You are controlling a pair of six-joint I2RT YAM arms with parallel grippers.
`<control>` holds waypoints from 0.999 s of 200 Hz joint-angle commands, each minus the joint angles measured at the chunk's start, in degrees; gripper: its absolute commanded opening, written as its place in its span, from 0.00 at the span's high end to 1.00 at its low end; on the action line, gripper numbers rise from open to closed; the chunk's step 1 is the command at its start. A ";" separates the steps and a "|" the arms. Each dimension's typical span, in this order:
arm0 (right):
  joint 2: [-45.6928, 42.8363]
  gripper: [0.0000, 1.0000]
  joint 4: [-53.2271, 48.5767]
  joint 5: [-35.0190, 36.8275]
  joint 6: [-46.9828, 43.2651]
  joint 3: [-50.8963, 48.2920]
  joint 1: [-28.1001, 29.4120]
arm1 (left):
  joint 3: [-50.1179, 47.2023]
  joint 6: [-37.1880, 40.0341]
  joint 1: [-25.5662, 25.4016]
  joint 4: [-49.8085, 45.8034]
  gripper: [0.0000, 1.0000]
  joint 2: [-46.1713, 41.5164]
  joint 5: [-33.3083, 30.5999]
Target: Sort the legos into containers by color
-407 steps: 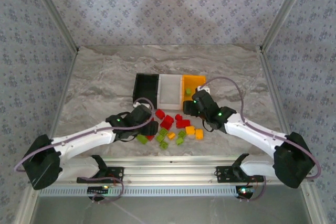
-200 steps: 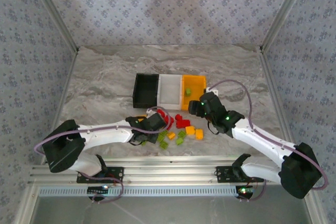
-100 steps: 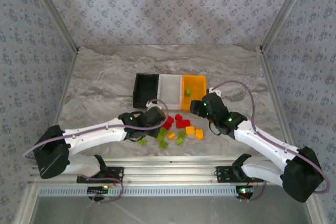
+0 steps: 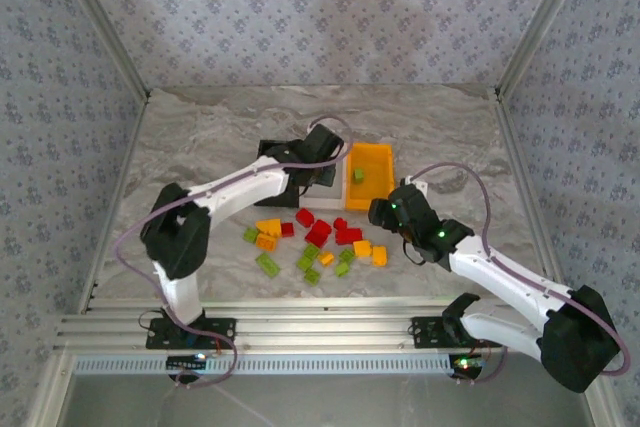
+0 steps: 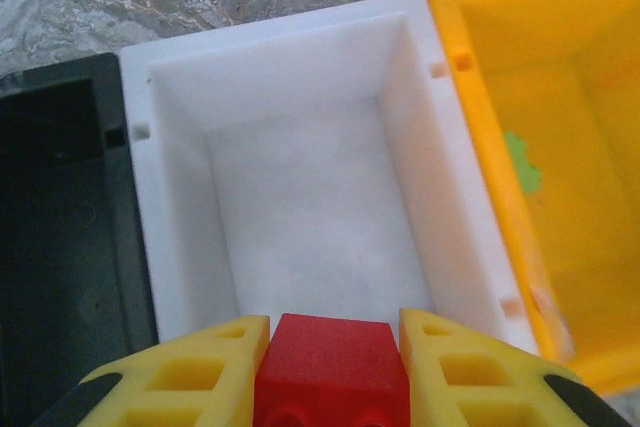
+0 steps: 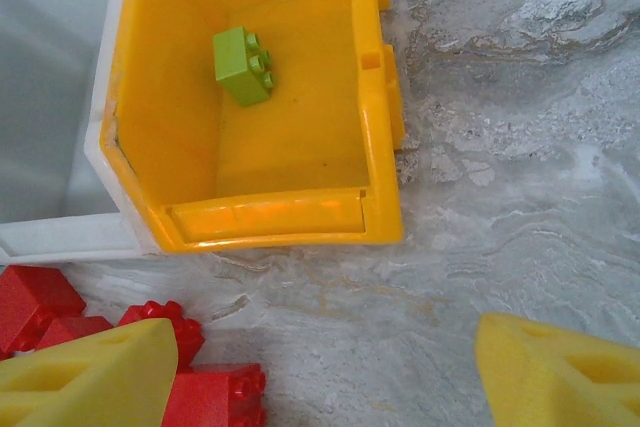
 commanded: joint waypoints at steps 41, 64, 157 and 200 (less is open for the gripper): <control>-4.73 0.18 -3.78 -0.07 4.57 -2.96 -0.42 | 8.62 0.59 0.20 -2.21 0.40 4.32 1.78; -6.39 0.18 -5.72 -0.28 4.58 -3.17 -0.44 | 6.97 -0.66 -0.32 -1.04 0.36 0.58 2.96; -4.48 0.19 -8.40 -6.56 4.95 -6.75 3.48 | -26.61 -10.28 -7.04 9.52 0.01 -34.06 5.42; -1.25 0.21 -9.91 -5.06 5.62 -7.15 9.38 | -43.85 -17.64 -8.10 9.29 0.01 -50.15 2.01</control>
